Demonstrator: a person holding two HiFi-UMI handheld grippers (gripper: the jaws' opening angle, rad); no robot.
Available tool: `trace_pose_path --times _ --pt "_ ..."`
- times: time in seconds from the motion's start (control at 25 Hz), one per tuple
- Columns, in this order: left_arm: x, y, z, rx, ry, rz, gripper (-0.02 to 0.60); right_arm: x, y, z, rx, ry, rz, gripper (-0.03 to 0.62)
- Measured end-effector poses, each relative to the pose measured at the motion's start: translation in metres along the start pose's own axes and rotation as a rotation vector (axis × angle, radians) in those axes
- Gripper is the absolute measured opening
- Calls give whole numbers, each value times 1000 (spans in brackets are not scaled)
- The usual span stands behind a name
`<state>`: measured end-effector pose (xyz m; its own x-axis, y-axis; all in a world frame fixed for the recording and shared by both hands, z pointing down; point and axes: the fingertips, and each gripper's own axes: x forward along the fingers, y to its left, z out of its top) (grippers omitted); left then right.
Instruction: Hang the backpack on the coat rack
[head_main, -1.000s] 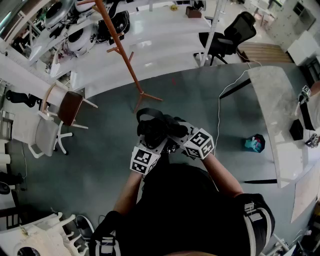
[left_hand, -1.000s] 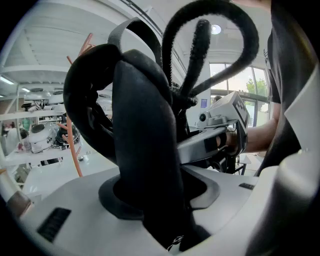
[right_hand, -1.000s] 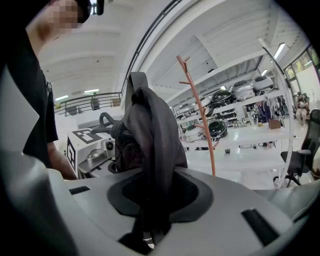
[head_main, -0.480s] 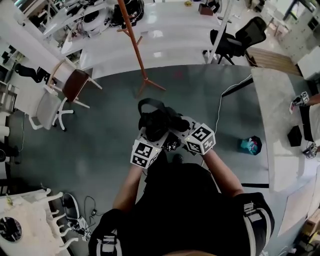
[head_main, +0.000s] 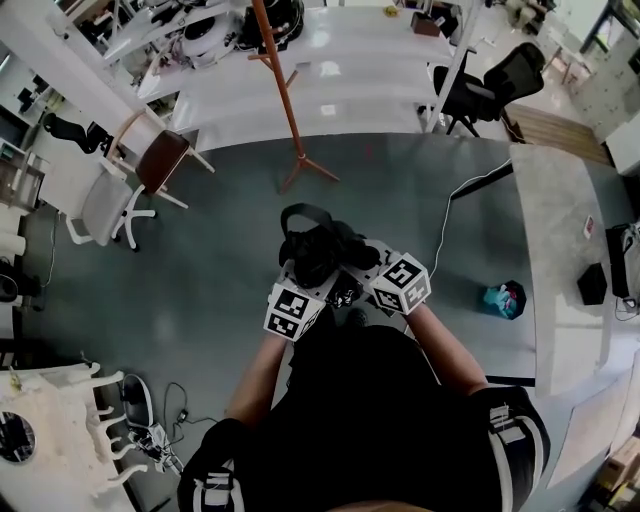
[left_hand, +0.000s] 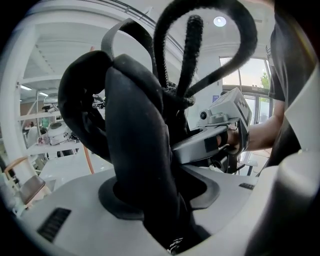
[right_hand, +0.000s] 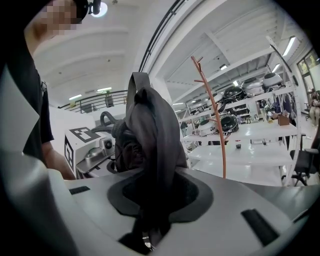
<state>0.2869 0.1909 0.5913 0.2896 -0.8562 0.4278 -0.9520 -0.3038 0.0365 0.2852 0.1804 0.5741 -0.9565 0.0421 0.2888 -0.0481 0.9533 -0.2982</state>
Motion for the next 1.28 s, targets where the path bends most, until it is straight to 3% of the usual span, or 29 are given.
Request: trace_pose_path --times 0.52,1.28 --pt "8 14 8 20 -4 26 212 6 -13 11 0 -18 4 114" --pt "14 77 29 71 -37 -45 215 55 -37 49 1 -40 -32 115"
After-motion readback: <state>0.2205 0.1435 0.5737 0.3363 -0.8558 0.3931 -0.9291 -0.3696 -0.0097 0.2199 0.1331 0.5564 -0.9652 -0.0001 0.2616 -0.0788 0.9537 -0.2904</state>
